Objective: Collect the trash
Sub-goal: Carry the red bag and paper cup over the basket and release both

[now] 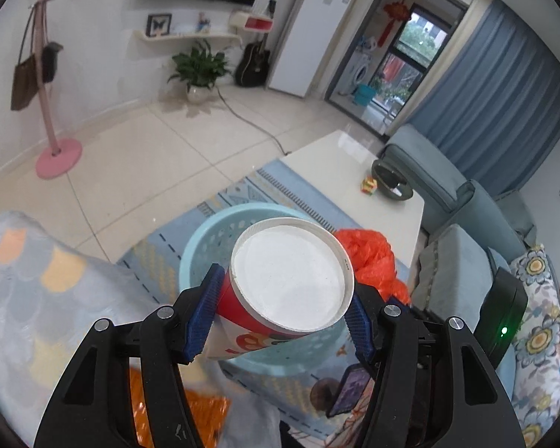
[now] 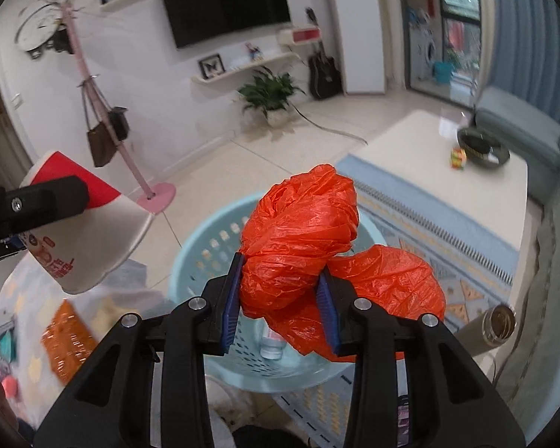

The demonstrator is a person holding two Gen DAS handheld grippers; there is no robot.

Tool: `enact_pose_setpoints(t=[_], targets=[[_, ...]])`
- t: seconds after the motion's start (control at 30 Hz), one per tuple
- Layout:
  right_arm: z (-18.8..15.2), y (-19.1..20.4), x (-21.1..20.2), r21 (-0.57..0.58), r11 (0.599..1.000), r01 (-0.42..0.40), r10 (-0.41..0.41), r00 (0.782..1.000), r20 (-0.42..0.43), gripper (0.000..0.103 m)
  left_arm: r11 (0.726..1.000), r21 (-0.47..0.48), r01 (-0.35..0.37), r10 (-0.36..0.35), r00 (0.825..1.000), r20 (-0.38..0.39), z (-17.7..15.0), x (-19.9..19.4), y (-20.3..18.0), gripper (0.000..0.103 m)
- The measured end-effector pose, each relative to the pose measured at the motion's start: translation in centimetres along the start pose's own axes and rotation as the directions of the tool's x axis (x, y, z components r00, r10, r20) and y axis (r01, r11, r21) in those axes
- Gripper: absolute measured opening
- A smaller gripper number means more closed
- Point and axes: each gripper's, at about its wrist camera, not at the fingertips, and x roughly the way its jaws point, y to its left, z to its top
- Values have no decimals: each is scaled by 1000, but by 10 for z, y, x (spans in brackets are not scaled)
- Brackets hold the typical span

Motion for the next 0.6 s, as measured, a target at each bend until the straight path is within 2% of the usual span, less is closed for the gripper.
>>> enact_pose_setpoints(t=[0.17,0.3,0.4,0.47,0.5,0.53,0.6], targets=[[-7,-11,33,34,999,21,-19,997,-70,35,1000,-16,7,-7,999,-43,0,21,8,59],[-12,-9,46,23,999,30,-28,995,-99,40,1000,-21,-3,2,998,-56,4,32,9,59],[-15,-8,52,19,999,38,-35,993,-109,48,1000,-30,-10,8,998,-55,7,35,11,61],[-16,-9,52,16,999,35,-33,993,-109,54,999,-35,-13,11,998,-56,8,36,10,69],[-16,-9,52,15,999,31,-29,994,-108,63,999,-38,-14,12,998,-56,9,36,10,74],[-17,-6,50,15,999,32,-30,994,-105,68,999,-38,-15,13,999,-53,10,34,10,75],[-17,-6,47,11,999,33,-32,995,-95,69,1000,-26,-14,13,999,-41,9,28,8,75]])
